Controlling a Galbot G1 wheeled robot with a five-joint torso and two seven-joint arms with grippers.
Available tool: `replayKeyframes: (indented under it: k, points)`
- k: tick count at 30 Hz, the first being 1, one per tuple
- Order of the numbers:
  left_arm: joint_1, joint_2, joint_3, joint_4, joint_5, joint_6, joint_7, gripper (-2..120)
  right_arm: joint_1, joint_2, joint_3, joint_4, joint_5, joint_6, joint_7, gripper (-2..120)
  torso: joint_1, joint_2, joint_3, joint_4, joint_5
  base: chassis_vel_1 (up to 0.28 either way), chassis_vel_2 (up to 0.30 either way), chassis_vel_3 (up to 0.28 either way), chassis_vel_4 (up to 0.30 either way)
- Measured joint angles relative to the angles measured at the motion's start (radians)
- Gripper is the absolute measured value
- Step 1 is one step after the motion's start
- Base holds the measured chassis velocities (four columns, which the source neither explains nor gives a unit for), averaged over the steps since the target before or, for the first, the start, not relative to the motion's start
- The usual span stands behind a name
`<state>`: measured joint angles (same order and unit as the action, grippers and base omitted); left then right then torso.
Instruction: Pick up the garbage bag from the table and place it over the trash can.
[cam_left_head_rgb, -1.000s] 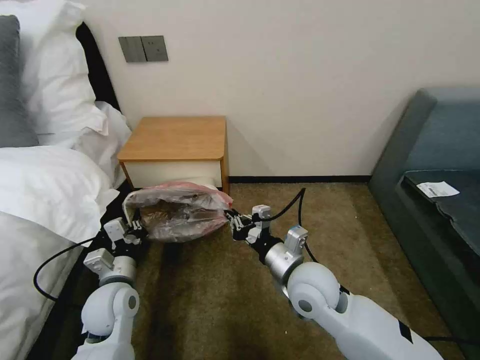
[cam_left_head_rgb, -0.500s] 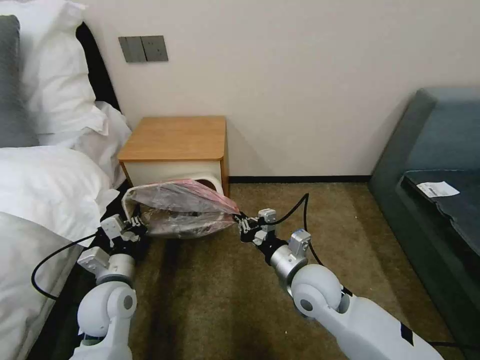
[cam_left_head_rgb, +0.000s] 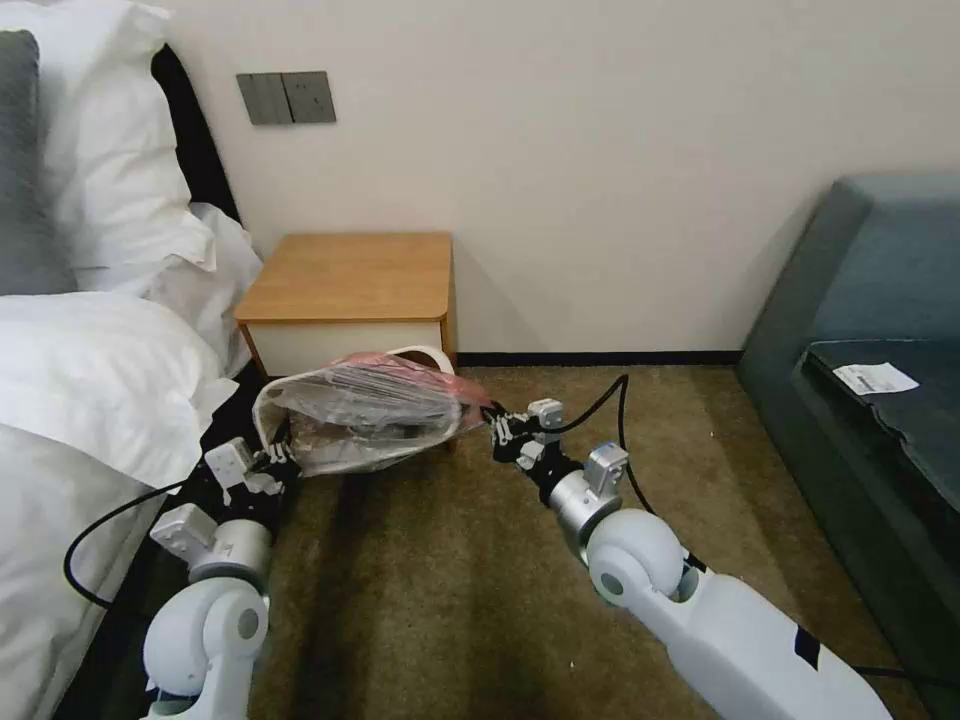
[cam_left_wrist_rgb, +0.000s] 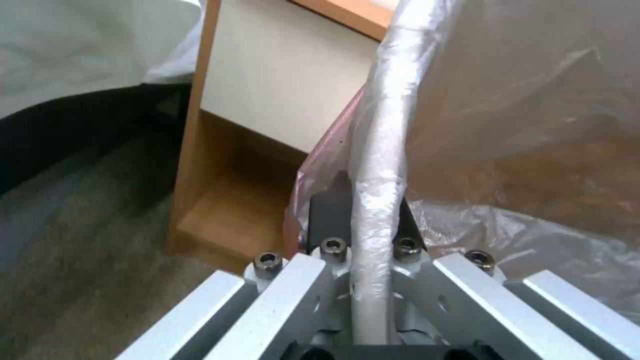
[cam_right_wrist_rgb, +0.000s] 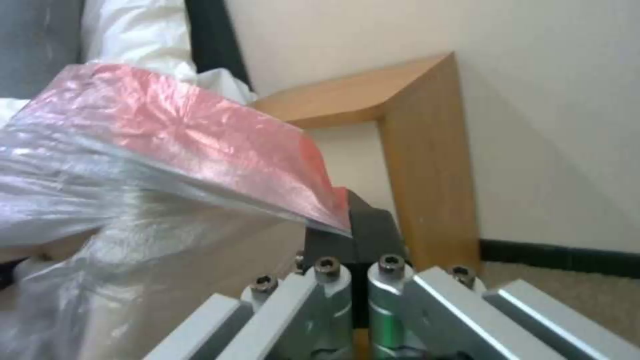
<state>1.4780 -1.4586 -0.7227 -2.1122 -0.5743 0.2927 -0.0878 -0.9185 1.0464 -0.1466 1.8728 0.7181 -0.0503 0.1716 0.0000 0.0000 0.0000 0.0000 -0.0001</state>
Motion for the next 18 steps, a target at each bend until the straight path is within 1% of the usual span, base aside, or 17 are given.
replayKeyframes:
  k: [7, 18]
  points:
    - [0.031, 0.005, 0.010, -0.018, 0.010, 0.000, 0.009, 0, 0.013, 0.004, 0.020, -0.027, -0.017, 0.014, -0.013, 0, 0.000, 0.000, 0.000, 0.0000, 0.0001, 0.000, 0.000, 0.000, 0.000]
    - [0.082, 0.006, 0.029, -0.046, 0.059, -0.016, 0.020, 0, 0.045, 0.006, 0.031, -0.063, -0.031, 0.020, -0.023, 0, 0.000, 0.000, 0.000, 0.0001, 0.0001, 0.000, 0.000, 0.000, 0.000]
